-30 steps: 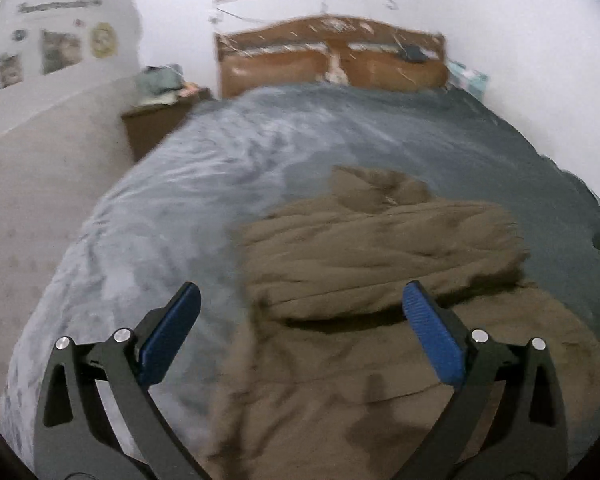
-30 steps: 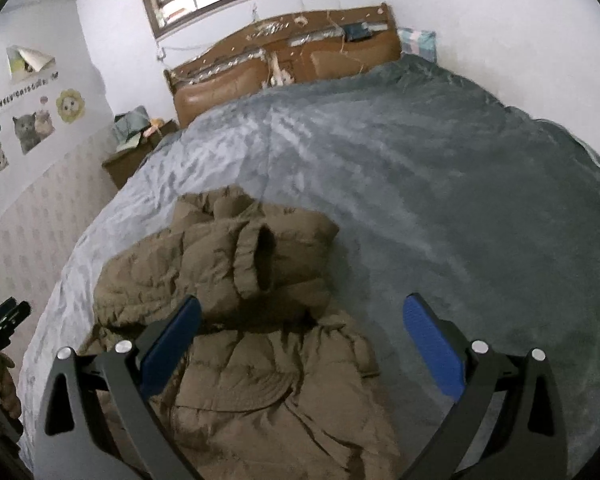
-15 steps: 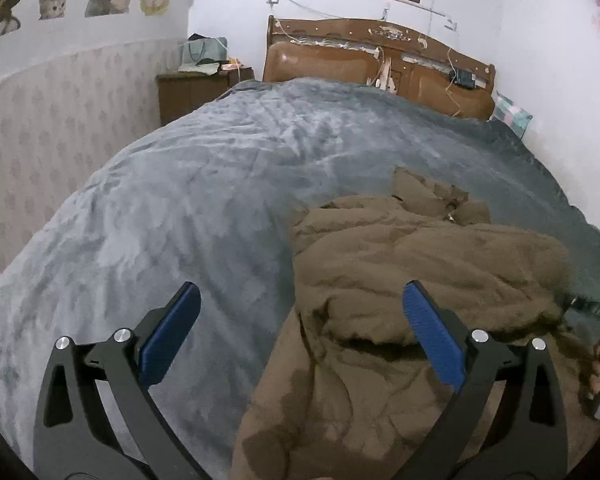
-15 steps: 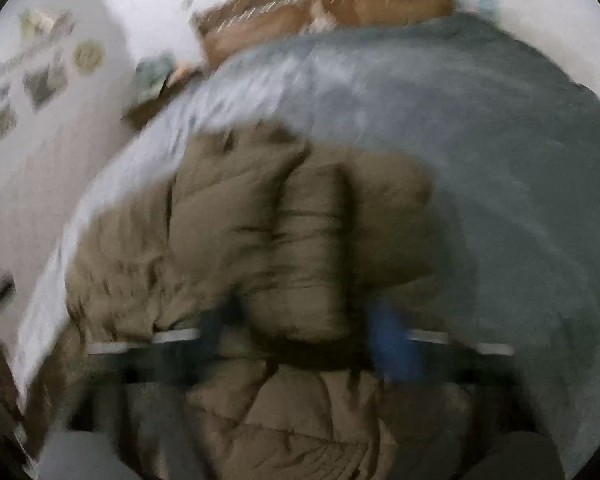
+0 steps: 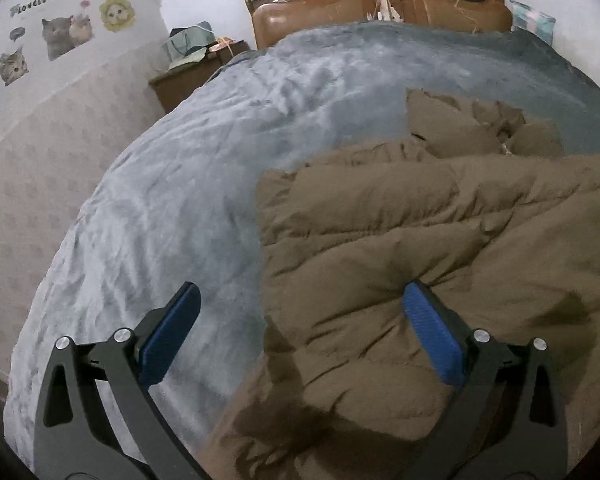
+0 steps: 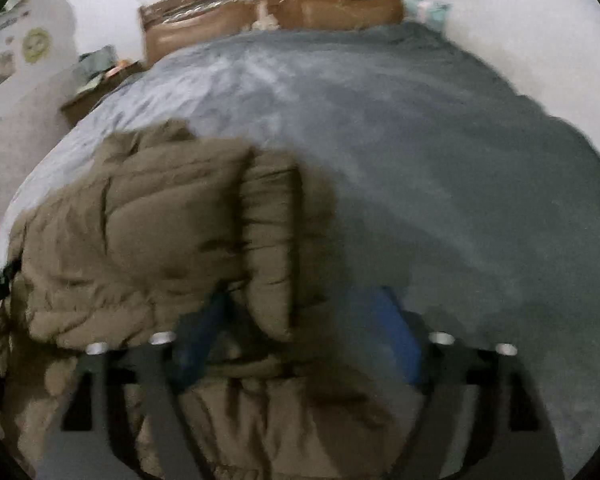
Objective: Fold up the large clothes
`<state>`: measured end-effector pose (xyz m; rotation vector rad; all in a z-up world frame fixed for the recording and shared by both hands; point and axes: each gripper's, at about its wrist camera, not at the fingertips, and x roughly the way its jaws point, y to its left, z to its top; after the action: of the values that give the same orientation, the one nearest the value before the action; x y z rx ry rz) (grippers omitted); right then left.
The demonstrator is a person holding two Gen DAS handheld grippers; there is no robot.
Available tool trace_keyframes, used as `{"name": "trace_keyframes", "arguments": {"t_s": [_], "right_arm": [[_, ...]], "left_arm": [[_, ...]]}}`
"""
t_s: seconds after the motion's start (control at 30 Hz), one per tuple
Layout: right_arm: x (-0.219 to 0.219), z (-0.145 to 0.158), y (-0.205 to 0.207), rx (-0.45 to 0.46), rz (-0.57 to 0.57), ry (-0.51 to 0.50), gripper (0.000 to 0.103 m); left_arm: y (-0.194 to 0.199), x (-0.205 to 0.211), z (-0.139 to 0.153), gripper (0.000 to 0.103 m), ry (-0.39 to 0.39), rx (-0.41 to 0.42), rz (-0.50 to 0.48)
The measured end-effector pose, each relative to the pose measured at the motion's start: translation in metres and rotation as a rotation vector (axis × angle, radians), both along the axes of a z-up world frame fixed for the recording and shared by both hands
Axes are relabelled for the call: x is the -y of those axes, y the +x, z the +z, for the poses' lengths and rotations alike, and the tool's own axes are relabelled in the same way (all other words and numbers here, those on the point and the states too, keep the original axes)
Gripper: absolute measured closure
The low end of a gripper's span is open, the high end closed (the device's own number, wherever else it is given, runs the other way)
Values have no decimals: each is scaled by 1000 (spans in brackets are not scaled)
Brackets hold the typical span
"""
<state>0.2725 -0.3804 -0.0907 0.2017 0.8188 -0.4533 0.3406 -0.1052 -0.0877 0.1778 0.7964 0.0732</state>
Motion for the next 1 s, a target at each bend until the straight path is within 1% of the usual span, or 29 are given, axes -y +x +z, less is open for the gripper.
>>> {"name": "trace_keyframes", "arguments": {"t_s": [0.03,0.07,0.1,0.13,0.17,0.23,0.27,0.33,0.37,0.4,0.43,0.47,0.5,0.53,0.57,0.63,0.67,0.7,0.8,0.87,0.93,1.0], "right_arm": [[-5,19,-2,55,-2,-29,22],[-8,31,-7,99,10,-42,14],[-16,45,-9,157,40,-50,7],[-29,59,-7,225,98,-42,5],[-38,63,-4,250,145,-27,4],[-59,60,13,247,224,-16,4],[-71,48,33,204,244,-58,4],[-76,25,57,155,210,-122,4],[-71,3,72,105,180,-138,3],[-63,-23,87,51,169,-124,2],[-55,-49,94,53,188,-103,2],[-50,-63,97,73,201,-118,2],[-48,-71,98,84,204,-127,2],[-47,-76,101,94,197,-127,2],[-46,-79,104,98,192,-126,2],[-45,-86,111,92,180,-119,2],[-42,-89,115,83,178,-106,2],[-38,-91,117,72,175,-92,2],[-36,-98,124,41,173,-78,2],[-36,-103,127,28,171,-85,2],[-39,-105,127,22,169,-97,2],[-40,-103,117,32,168,-98,2]], "left_arm": [[-4,0,10,3,-49,39,-13],[-7,0,16,3,-73,60,-27],[-9,5,23,3,-98,84,-52],[-8,12,26,3,-109,84,-75],[-5,16,26,3,-116,76,-92],[5,28,20,3,-109,62,-104],[11,33,13,3,-84,59,-98],[23,34,-1,3,-51,50,-83],[29,32,-10,3,-50,52,-76],[31,29,-14,3,-62,62,-81],[34,27,-18,3,-79,77,-89],[38,27,-24,3,-97,94,-108],[40,27,-28,3,-90,100,-115],[45,29,-34,3,-77,103,-119],[52,30,-44,3,-80,94,-120],[65,27,-57,3,-139,75,-106],[69,27,-62,3,-159,70,-101],[72,27,-65,3,-163,69,-99],[76,30,-74,3,-162,66,-96],[80,31,-79,3,-166,58,-96],[84,34,-81,3,-152,52,-92],[83,38,-80,3,-133,45,-92]]}}
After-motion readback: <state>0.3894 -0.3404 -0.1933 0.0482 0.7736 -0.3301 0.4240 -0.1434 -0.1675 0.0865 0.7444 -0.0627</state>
